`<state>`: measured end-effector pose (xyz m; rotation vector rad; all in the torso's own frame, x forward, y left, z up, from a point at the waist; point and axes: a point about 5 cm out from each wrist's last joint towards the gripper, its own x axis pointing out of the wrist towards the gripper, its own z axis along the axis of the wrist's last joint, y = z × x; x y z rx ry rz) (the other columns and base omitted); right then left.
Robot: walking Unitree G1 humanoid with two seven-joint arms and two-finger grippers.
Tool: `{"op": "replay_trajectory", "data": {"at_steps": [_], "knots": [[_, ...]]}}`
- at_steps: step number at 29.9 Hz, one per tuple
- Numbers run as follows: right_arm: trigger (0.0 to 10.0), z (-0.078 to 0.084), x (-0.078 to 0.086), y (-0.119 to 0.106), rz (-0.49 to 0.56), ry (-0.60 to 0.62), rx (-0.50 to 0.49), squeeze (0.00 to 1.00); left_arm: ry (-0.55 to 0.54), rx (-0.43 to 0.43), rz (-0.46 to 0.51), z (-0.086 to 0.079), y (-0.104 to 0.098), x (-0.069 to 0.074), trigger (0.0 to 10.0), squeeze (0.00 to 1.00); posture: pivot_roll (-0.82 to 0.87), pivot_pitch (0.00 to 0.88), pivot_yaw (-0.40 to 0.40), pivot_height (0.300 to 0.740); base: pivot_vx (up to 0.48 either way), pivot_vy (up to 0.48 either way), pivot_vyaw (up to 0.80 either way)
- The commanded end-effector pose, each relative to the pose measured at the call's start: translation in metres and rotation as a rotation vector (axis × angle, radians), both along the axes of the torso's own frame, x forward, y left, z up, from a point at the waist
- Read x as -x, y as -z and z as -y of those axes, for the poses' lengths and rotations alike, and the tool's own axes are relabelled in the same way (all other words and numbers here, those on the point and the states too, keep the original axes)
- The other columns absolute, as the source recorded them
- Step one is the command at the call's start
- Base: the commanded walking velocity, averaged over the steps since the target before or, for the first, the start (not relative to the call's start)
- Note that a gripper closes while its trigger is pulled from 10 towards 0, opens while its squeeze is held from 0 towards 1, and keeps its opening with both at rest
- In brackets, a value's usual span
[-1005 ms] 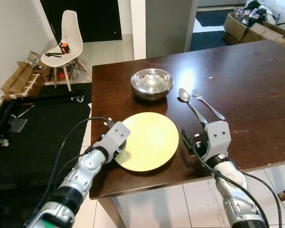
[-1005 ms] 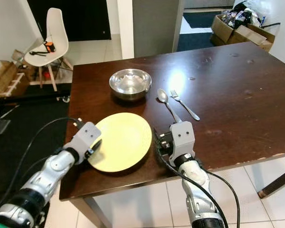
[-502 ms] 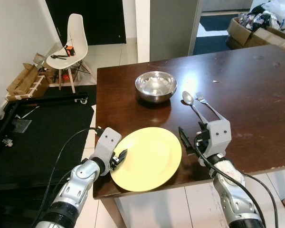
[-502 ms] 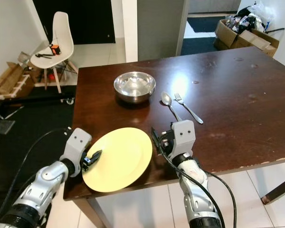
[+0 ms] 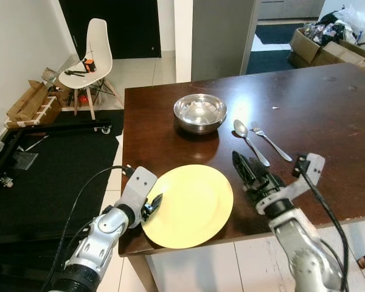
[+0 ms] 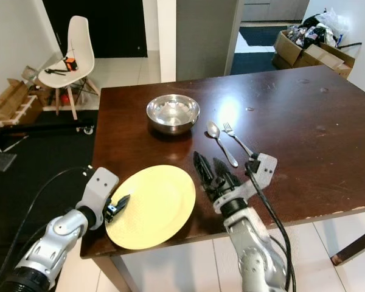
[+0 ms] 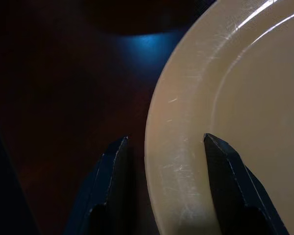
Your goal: Setting the table
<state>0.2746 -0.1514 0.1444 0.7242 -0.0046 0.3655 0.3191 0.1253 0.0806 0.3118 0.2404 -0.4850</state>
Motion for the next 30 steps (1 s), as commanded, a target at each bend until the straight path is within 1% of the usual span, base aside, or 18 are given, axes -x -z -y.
{"op": "replay_trajectory", "data": {"at_steps": [1, 3, 4, 6, 7, 10, 11, 16, 17, 18, 19, 21, 22, 23, 26, 27, 28, 30], "knots": [[10.0, -0.011, 0.006, 0.007, -0.080, -0.038, -0.031, 0.00, -0.020, -0.083, -0.189, -0.010, 0.041, 0.020, 10.0, 0.00, -0.11, 0.052, 0.103, 0.740, 0.000, 0.000, 0.00], [10.0, -0.017, 0.013, 0.016, -0.137, -0.062, -0.034, 0.00, -0.025, -0.085, -0.189, -0.010, 0.041, 0.019, 10.0, 0.00, -0.11, 0.052, 0.103, 0.740, 0.000, 0.000, 0.00], [10.0, -0.017, 0.013, 0.016, -0.137, -0.062, -0.034, 0.00, -0.025, -0.085, -0.189, -0.010, 0.041, 0.019, 10.0, 0.00, -0.11, 0.052, 0.103, 0.740, 0.000, 0.000, 0.00], [10.0, -0.022, 0.014, 0.026, -0.190, -0.068, -0.042, 0.00, -0.027, -0.082, -0.188, -0.009, 0.040, 0.019, 10.0, 0.00, -0.11, 0.052, 0.100, 0.740, 0.000, 0.000, 0.00], [10.0, -0.022, 0.014, 0.026, -0.190, -0.068, -0.042, 0.00, -0.027, -0.082, -0.188, -0.009, 0.040, 0.019, 10.0, 0.00, -0.11, 0.052, 0.100, 0.740, 0.000, 0.000, 0.00], [10.0, -0.022, 0.008, 0.027, -0.231, -0.065, -0.095, 0.00, -0.028, -0.079, -0.185, -0.009, 0.039, 0.018, 10.0, 0.00, -0.11, 0.052, 0.101, 0.740, 0.000, 0.000, 0.00], [10.0, -0.022, 0.008, 0.027, -0.231, -0.065, -0.095, 0.00, -0.028, -0.079, -0.185, -0.009, 0.039, 0.018, 10.0, 0.00, -0.11, 0.052, 0.101, 0.740, 0.000, 0.000, 0.00], [10.0, -0.023, -0.005, 0.025, -0.252, -0.103, -0.144, 0.00, -0.033, -0.080, -0.181, -0.010, 0.038, 0.018, 10.0, 0.00, -0.10, 0.048, 0.099, 0.740, 0.000, 0.000, 0.00], [10.0, -0.023, -0.005, 0.025, -0.252, -0.103, -0.144, 0.00, -0.033, -0.080, -0.181, -0.010, 0.038, 0.018, 10.0, 0.00, -0.10, 0.048, 0.099, 0.740, 0.000, 0.000, 0.00], [10.0, -0.030, -0.011, 0.026, -0.269, -0.166, -0.158, 0.00, -0.037, -0.079, -0.178, -0.011, 0.037, 0.018, 10.0, 0.00, -0.09, 0.047, 0.095, 0.740, 0.000, 0.000, 0.00], [10.0, -0.030, -0.011, 0.026, -0.269, -0.166, -0.158, 0.00, -0.037, -0.079, -0.178, -0.011, 0.037, 0.018, 10.0, 0.00, -0.09, 0.047, 0.095, 0.740, 0.000, 0.000, 0.00], [10.0, -0.038, -0.015, 0.029, -0.297, -0.229, -0.171, 0.00, -0.041, -0.077, -0.176, -0.011, 0.037, 0.018, 10.0, 0.00, -0.08, 0.046, 0.091, 0.740, 0.000, 0.000, 0.00], [10.0, -0.045, -0.017, 0.034, -0.329, -0.282, -0.165, 0.00, -0.043, -0.074, -0.173, -0.011, 0.036, 0.017, 10.0, 0.00, -0.07, 0.046, 0.087, 0.740, 0.000, 0.000, 0.00], [10.0, -0.045, -0.017, 0.034, -0.329, -0.282, -0.165, 0.00, -0.043, -0.074, -0.173, -0.011, 0.036, 0.017, 10.0, 0.00, -0.07, 0.046, 0.087, 0.740, 0.000, 0.000, 0.00], [10.0, -0.053, -0.017, 0.041, -0.375, -0.350, -0.154, 0.00, -0.047, -0.070, -0.167, -0.010, 0.035, 0.017, 10.0, 0.00, -0.06, 0.047, 0.079, 0.740, 0.000, 0.000, 0.00], [10.0, -0.053, -0.017, 0.041, -0.375, -0.350, -0.154, 0.00, -0.047, -0.070, -0.167, -0.010, 0.035, 0.017, 10.0, 0.00, -0.06, 0.047, 0.079, 0.740, 0.000, 0.000, 0.00], [10.0, -0.057, -0.017, 0.048, -0.414, -0.380, -0.140, 0.00, -0.050, -0.067, -0.163, -0.010, 0.034, 0.018, 10.0, 0.00, -0.06, 0.047, 0.072, 0.740, 0.000, 0.000, 0.00], [10.0, -0.057, -0.017, 0.048, -0.414, -0.380, -0.140, 0.00, -0.050, -0.067, -0.163, -0.010, 0.034, 0.018, 10.0, 0.00, -0.06, 0.047, 0.072, 0.740, 0.000, 0.000, 0.00]]}}
